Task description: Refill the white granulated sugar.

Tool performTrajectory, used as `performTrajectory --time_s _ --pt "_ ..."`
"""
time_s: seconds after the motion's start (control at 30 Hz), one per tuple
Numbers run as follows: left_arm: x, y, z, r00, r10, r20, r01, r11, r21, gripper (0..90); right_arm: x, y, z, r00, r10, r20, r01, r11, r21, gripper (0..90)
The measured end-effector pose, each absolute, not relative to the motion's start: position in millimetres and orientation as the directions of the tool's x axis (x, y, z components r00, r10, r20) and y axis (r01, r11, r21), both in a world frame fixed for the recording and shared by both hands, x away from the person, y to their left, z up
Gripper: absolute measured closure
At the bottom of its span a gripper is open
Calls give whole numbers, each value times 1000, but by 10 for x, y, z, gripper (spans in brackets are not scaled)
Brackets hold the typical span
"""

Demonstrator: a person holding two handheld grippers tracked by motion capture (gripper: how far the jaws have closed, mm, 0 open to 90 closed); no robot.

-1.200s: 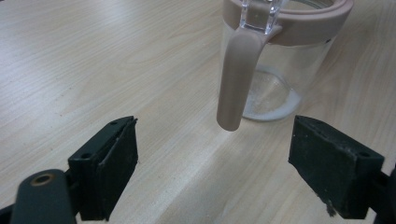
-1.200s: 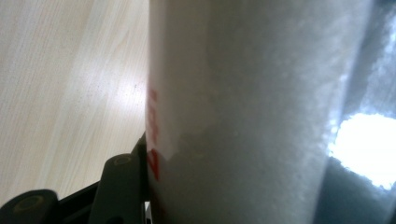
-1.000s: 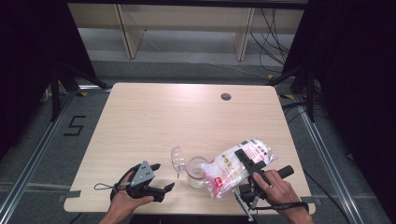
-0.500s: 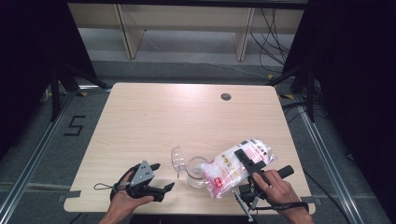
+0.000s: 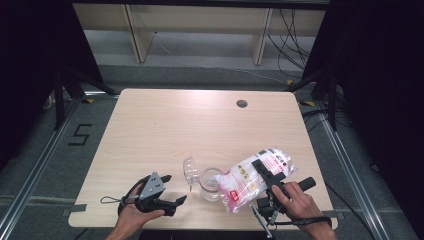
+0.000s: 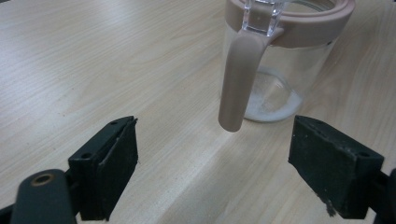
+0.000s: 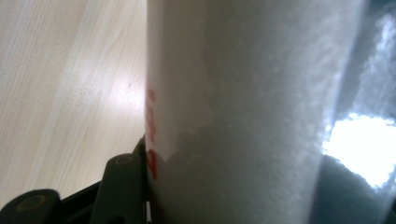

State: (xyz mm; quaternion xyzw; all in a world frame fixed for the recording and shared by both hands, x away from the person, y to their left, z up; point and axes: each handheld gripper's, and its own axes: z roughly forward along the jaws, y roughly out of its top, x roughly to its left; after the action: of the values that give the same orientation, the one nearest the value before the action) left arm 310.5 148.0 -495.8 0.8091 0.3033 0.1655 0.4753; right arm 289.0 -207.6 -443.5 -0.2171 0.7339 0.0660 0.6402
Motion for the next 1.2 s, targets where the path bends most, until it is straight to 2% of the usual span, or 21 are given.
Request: performTrajectory --time_s 0.13,0.17,0.37,0.6,0.8,1.03,1.2 --pt "3108 1486 -4957 761 649 -18 334 -368 868 153 2899 -2074 -4395 -64 -280 -958 -402 886 -232 496" --pt "3107 1484 -4957 761 648 -18 333 -367 868 153 2893 -2090 -4424 -93 -246 -965 -382 904 -193 497" --pt "3107 1483 -4959 760 649 -20 334 -364 870 153 2888 -2072 -4389 -67 -282 -957 -395 888 -234 497" --pt "3105 1483 -4957 759 651 -15 334 -369 867 153 2884 -2071 -4409 -89 -264 -960 -393 895 -210 499" --pt "3107 1483 -4959 760 649 -20 334 -364 869 154 2887 -2051 -4391 -52 -281 -958 -417 878 -235 500" --pt "3107 1483 -4957 760 650 -15 333 -369 868 153 2867 -2057 -4389 -77 -271 -959 -394 892 -221 502" --pt "3108 1484 -4956 761 649 -13 330 -370 868 154 2860 -2058 -4380 -62 -259 -964 -397 892 -214 503"
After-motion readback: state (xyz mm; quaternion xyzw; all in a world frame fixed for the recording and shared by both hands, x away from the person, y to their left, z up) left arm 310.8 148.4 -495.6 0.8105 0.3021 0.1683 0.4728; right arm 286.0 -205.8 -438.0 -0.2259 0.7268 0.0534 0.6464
